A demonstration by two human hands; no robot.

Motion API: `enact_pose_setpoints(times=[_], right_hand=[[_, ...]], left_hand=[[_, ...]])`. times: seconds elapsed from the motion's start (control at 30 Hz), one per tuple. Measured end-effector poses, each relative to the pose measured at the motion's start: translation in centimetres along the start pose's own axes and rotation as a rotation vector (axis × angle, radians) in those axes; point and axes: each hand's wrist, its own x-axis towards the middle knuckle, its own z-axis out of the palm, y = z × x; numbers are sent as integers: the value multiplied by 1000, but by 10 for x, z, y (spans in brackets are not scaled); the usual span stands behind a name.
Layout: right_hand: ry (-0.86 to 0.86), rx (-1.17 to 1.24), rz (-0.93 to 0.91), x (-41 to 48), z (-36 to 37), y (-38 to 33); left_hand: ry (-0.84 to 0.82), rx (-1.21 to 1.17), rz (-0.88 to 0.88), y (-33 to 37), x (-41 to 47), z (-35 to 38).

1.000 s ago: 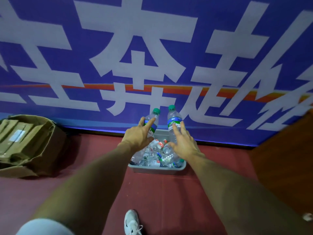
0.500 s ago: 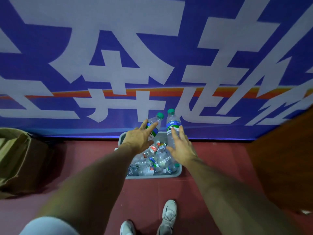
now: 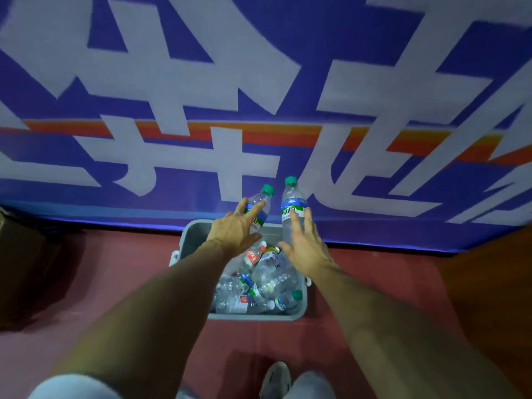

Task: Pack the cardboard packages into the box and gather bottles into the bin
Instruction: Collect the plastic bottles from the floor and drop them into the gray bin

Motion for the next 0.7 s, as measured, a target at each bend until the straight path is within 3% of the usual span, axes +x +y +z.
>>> enact_pose_setpoints(times=[0.23, 0.4, 0.7], right_hand=[[-147, 62, 126, 2, 53, 37], [-181, -21, 146, -20, 15, 26], [-117, -105, 134, -46, -67, -22]], left_hand=[[-123, -76, -107, -1, 5, 53], [-112, 12, -177, 4, -22, 15], [-50, 31, -142, 6, -51, -73]])
